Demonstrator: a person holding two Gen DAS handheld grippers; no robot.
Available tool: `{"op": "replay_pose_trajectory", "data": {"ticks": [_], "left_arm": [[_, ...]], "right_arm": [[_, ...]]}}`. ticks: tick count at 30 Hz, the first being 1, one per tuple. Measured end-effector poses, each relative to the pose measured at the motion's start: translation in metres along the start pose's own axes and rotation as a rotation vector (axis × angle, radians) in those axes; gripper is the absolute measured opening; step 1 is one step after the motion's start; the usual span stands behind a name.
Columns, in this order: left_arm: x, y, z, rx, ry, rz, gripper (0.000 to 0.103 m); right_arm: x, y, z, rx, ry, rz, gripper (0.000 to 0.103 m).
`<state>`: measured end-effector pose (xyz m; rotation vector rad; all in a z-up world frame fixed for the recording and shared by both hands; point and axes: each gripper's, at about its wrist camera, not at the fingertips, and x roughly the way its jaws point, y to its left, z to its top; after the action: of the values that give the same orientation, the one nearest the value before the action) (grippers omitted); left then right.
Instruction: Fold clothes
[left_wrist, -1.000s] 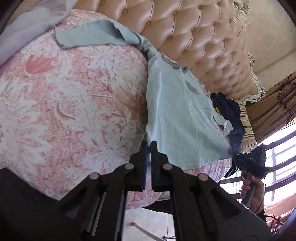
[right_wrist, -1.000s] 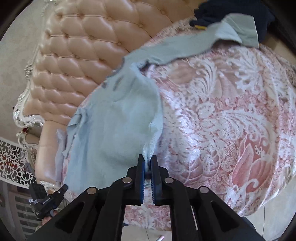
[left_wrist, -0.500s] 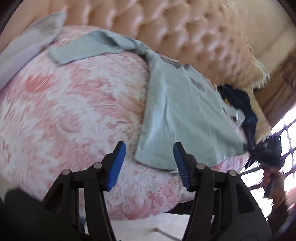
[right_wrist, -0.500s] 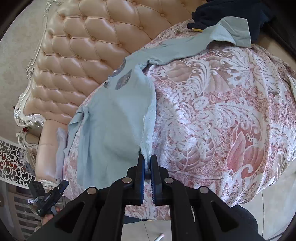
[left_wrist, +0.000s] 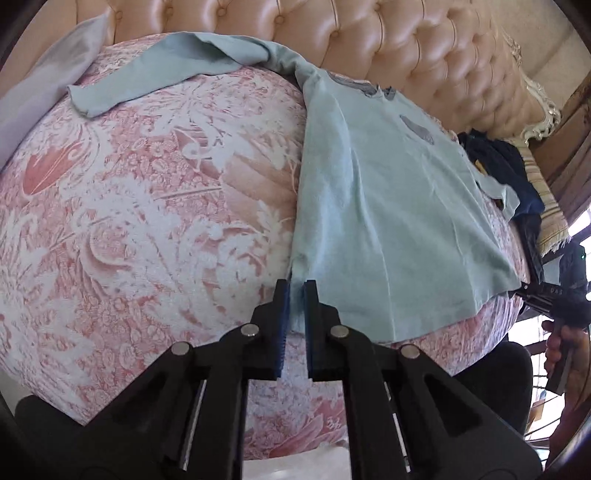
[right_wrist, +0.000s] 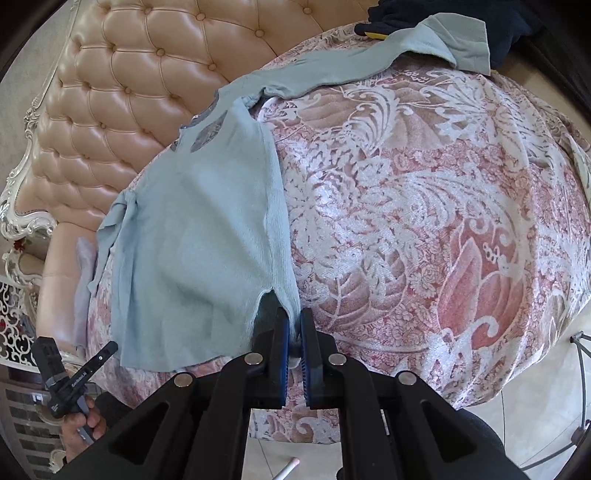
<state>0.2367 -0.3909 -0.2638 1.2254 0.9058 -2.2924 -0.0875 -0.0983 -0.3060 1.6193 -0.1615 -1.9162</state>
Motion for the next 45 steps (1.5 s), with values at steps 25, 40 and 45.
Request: {"op": "replay_pose_trajectory", "data": {"ticks": [25,40,45], "left_arm": [[-0.021,0.030,0.006,-0.257,0.089,0.009,0.004],[-0.061,0.121,0.122,-0.480,-0.052,-0.152,0.059],[-0.026,0.182,0.203,-0.711,0.074,-0.302,0.057]], "right_arm": [[-0.018,0.001,0.000,-0.063,-0.021,-0.094,0.005],[-0.079,-0.005,-0.004,-0.104,-0.075,-0.279,0.050],[-0.091,0.064,0.025,-0.221,-0.186,-0.128,0.068]]}}
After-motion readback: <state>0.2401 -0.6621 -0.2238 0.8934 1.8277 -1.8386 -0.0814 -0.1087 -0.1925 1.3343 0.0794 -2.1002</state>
